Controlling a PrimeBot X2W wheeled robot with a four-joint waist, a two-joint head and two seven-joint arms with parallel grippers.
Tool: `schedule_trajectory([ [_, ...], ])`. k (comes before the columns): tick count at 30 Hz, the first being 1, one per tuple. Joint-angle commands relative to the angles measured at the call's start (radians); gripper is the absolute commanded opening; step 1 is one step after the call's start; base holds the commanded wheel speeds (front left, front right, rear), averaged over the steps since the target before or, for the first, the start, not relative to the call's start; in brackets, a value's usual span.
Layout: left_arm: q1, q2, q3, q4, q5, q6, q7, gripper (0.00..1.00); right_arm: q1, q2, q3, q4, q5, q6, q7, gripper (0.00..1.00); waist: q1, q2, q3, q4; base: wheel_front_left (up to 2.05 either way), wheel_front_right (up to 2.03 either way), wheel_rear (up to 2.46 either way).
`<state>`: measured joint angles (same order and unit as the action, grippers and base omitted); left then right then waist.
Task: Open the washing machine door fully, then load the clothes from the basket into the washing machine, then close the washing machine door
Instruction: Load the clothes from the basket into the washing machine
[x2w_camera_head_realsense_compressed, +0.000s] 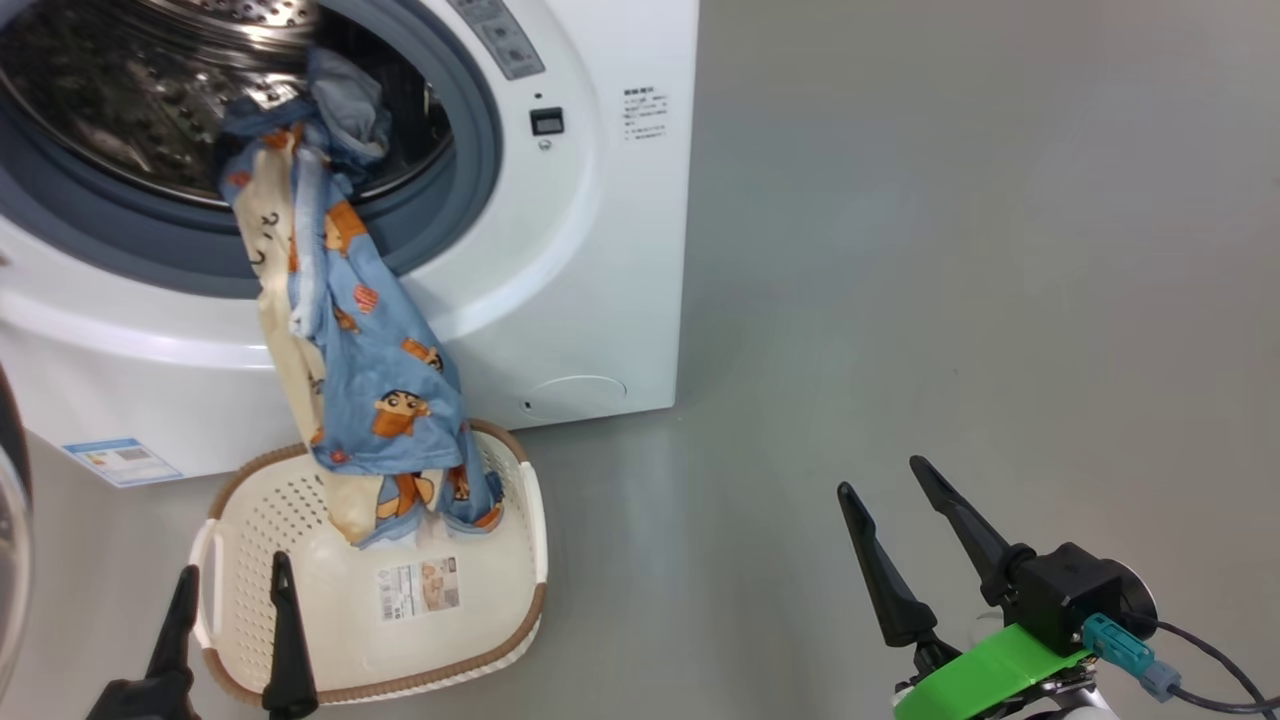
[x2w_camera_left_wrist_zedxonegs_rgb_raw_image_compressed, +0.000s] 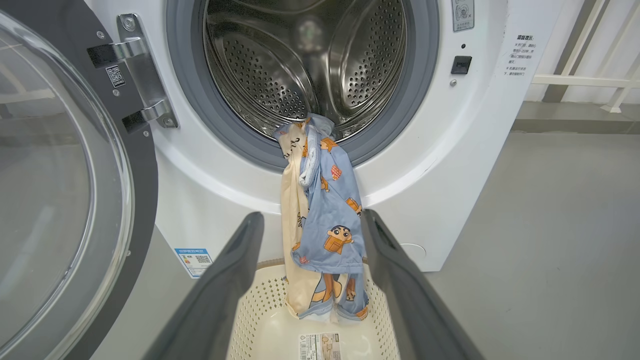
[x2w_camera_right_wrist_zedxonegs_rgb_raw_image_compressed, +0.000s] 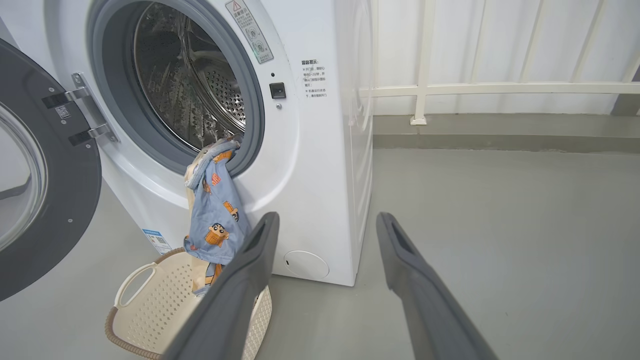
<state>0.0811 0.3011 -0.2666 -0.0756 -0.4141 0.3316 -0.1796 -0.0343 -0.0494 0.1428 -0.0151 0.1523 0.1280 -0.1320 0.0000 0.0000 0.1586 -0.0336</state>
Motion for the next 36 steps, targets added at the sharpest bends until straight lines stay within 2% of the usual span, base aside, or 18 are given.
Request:
schedule_trajectory([
  [1, -0.016, 0.011, 0.031, -0.029, 0.004, 0.008, 0.003, 1.0, -0.001, -0.001, 0.023, -0.033, -0.006, 0.003, 0.004, 1.0, 0.0, 0.0, -0.014, 0.012, 0.0, 0.0, 0.0],
  [23, -0.034, -0.005, 0.011, 0.012, -0.024, 0.001, 0.009, 1.0, -0.003, -0.001, 0.032, -0.056, -0.003, 0.003, 0.013, 1.0, 0.0, 0.0, 0.008, 0.019, 0.0, 0.0, 0.0],
  [29, -0.096, -0.024, 0.003, 0.115, -0.057, -0.039, 0.003, 1.0, -0.019, -0.001, 0.035, -0.067, -0.007, 0.003, 0.013, 1.0, 0.0, 0.0, 0.051, 0.022, 0.0, 0.0, 0.0],
  [36, -0.23, -0.059, -0.002, 0.33, -0.108, -0.119, -0.017, 1.0, -0.052, -0.001, 0.047, -0.079, -0.009, 0.003, 0.009, 1.0, 0.0, 0.0, 0.13, 0.007, 0.0, 0.0, 0.0],
])
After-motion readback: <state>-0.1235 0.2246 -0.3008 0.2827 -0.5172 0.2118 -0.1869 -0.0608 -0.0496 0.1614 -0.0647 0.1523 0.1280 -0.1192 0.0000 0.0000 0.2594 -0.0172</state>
